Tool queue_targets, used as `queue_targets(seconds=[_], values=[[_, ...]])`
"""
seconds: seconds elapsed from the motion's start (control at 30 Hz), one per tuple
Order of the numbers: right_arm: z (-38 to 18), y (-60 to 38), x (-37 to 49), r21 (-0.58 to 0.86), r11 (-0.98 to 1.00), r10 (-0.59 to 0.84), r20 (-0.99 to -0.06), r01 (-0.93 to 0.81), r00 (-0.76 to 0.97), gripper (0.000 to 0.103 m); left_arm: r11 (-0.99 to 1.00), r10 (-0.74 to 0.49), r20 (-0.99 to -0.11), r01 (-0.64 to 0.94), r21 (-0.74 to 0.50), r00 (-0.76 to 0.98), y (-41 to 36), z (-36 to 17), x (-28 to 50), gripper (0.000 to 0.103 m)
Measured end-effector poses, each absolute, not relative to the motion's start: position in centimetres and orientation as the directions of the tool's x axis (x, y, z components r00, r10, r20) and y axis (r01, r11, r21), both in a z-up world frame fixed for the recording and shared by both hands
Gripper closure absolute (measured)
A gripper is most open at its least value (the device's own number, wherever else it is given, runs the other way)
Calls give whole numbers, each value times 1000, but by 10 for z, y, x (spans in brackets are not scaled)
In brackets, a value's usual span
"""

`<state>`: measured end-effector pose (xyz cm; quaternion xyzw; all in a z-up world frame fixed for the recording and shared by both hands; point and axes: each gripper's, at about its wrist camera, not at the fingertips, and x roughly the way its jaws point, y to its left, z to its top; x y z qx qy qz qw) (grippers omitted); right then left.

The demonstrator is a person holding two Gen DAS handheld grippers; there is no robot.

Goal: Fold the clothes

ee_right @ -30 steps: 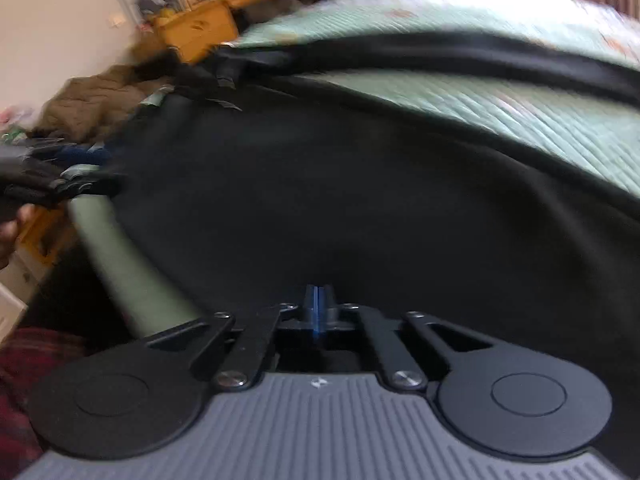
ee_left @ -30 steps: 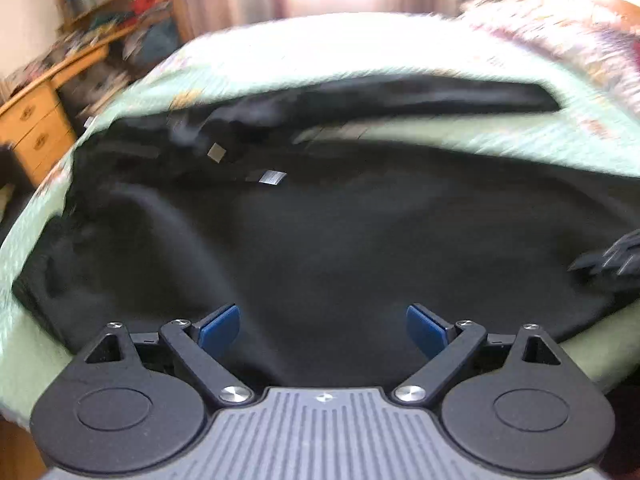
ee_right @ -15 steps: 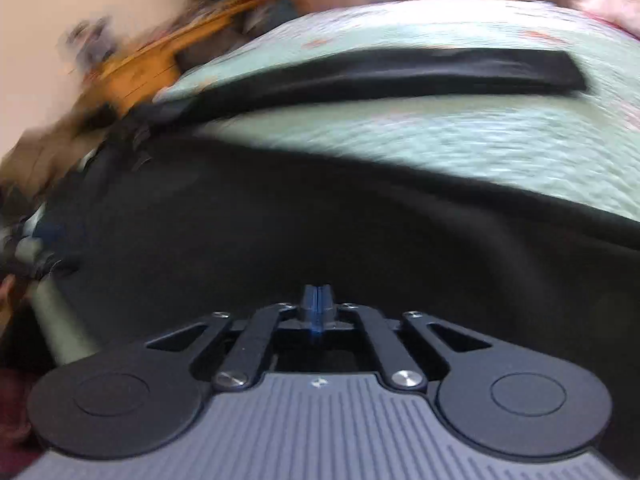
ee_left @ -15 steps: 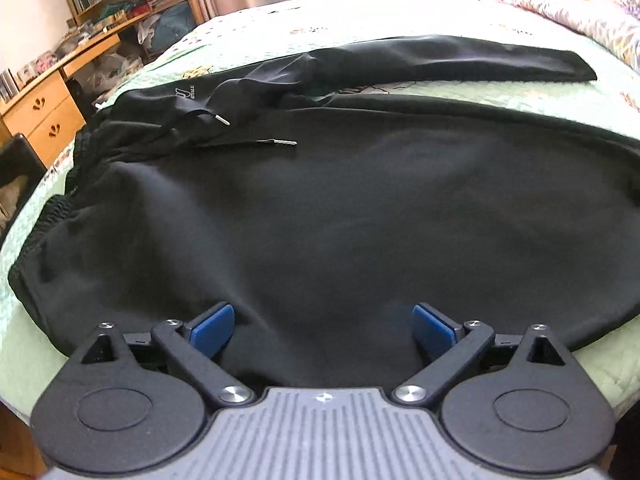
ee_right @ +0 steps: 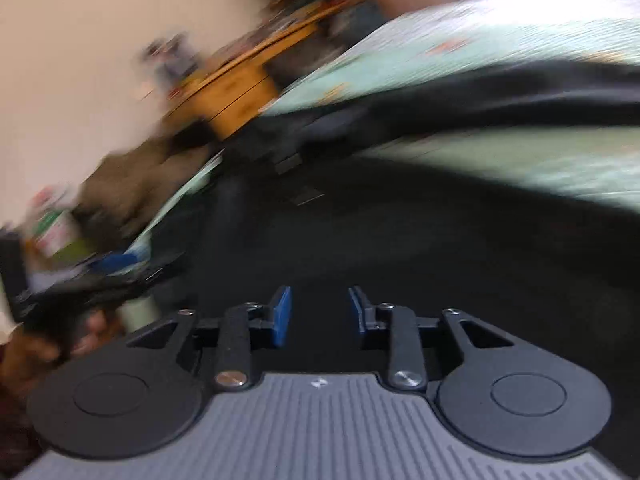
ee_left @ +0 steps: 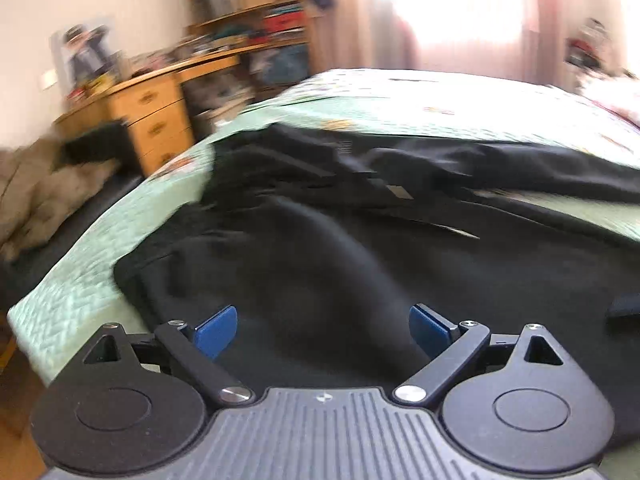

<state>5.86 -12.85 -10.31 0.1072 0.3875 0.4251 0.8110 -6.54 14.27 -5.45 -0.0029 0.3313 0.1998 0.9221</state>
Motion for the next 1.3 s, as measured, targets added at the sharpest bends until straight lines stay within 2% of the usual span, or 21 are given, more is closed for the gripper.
queue_targets(seconds=[0.13,0.2,0.23,0.27,0.3,0.37,0.43,0.47,0.5,0.6,0.67,0.7,0.73,0.8,0.87,0.97,1.0,1.1,1.3], values=[[-104,-45,65,557,465,840,-522,-689,145,69,863,476,-620,-467,192,624,183,-73,-52,10],[-103,-15,75,546,446,825,-558,-710,90,70,844,486,-655,-504,182,578,205,-84,-47,13],[-109,-10,80,508,481,791,-602,-715,105,75,840,475,-679,-520,158,560,215,-89,-47,12],[-116,-14,90,485,512,776,-615,-709,140,103,843,456,-684,-522,127,570,222,-90,-50,11],[-123,-20,100,471,545,763,-622,-694,176,103,844,448,-684,-524,111,575,228,-91,-53,10],[-121,-48,121,486,678,713,-620,-552,329,103,848,428,-695,-522,88,578,236,-94,-57,8],[-105,-55,124,383,802,588,-646,-459,488,103,849,409,-703,-525,59,582,242,-93,-59,8],[-96,-49,120,344,818,562,-645,-460,517,98,847,404,-705,-529,48,583,244,-92,-59,9],[-89,-42,116,316,825,550,-643,-469,533,98,841,414,-700,-539,49,582,244,-88,-59,14],[-81,1,97,415,663,708,-618,-623,342,91,841,439,-654,-538,57,616,232,-69,-60,15],[-88,26,88,455,571,752,-624,-683,213,80,849,435,-635,-525,55,638,230,-61,-55,15],[-92,37,84,469,533,762,-628,-704,159,79,852,434,-628,-521,53,646,228,-56,-52,15],[-100,34,85,448,558,741,-647,-698,177,80,850,432,-622,-524,41,653,228,-52,-48,15],[-106,8,101,462,647,715,-643,-606,274,103,834,436,-626,-552,12,646,236,-46,-37,14],[-106,-24,114,477,734,667,-641,-484,380,103,813,442,-637,-581,-12,631,246,-47,-23,11],[-87,-32,117,423,773,625,-637,-472,452,92,785,448,-656,-618,-36,608,262,-58,-6,10],[-81,-28,121,418,766,633,-626,-489,456,83,775,449,-662,-630,-44,600,267,-61,0,11],[-63,-17,131,400,743,657,-592,-537,467,66,744,453,-681,-665,-67,575,283,-71,17,10],[-54,39,171,323,719,668,-565,-616,484,65,703,451,-703,-704,-100,550,306,-86,40,9]])
